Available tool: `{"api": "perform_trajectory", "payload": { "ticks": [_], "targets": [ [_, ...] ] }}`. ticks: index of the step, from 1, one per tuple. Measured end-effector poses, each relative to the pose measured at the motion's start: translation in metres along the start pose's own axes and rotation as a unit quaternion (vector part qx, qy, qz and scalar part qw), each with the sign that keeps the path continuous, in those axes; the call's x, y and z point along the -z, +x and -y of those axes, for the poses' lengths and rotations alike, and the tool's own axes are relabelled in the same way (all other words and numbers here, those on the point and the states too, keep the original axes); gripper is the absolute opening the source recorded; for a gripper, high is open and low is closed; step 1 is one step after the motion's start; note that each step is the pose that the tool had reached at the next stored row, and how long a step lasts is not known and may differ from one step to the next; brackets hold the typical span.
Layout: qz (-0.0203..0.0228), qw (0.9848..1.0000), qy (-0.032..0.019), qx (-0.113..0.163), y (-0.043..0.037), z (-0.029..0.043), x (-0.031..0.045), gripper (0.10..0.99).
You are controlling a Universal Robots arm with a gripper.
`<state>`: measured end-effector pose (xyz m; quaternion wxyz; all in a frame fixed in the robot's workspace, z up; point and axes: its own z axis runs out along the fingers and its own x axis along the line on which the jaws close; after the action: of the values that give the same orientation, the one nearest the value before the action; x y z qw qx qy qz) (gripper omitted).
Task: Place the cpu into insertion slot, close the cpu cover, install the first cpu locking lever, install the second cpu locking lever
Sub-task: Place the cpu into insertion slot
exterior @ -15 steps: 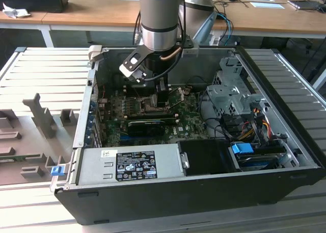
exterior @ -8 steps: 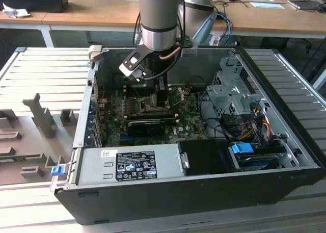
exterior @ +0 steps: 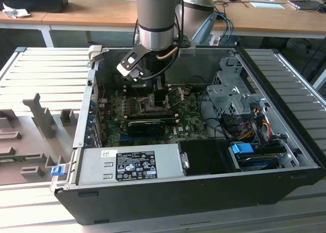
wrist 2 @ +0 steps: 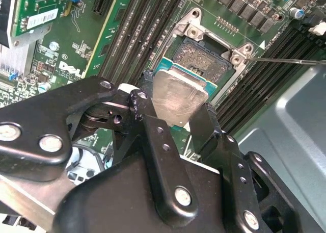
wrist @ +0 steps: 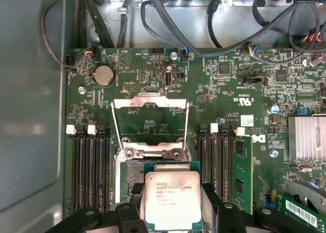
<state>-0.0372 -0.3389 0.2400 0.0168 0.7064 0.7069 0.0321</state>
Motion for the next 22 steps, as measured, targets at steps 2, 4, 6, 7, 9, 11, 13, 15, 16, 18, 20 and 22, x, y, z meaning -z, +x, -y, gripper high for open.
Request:
{"api": "perform_trajectory", "payload": {
  "ticks": [2, 4, 6, 7, 9, 11, 13, 15, 16, 18, 20, 22],
  "targets": [
    [-0.0001, 1.0000, 0.0000, 0.000, 0.0000, 0.0004, 0.0000, 0.525],
    [0.0000, 1.0000, 0.0000, 0.000, 0.0003, 0.0015, -0.0002, 0.525],
    [-0.0001, 1.0000, 0.0000, 0.000, 0.0013, 0.0026, -0.0008, 0.525],
    [-0.0001, 1.0000, 0.0000, 0.000, 0.0017, 0.0030, -0.0012, 0.525],
    [0.0000, 1.0000, 0.0000, 0.000, 0.0028, 0.0046, -0.0055, 0.525],
    [0.0000, 1.0000, 0.0000, 0.000, 0.0037, 0.0053, -0.0098, 0.525],
    [0.0000, 1.0000, 0.0000, 0.000, 0.0049, 0.0057, -0.0141, 0.525],
    [0.0000, 1.0000, 0.0000, 0.001, 0.0070, 0.0061, -0.0184, 0.525],
    [-0.0003, 1.0000, 0.0000, 0.001, 0.0080, 0.0064, -0.0196, 0.525],
    [-0.0003, 1.0000, -0.0001, -0.001, 0.0087, 0.0105, -0.0206, 0.525],
    [0.0000, 1.0000, -0.0001, -0.004, 0.0089, 0.0106, -0.0222, 0.525],
    [0.0004, 1.0000, -0.0002, -0.009, 0.0097, 0.0108, -0.0237, 0.525]
  ]
}}
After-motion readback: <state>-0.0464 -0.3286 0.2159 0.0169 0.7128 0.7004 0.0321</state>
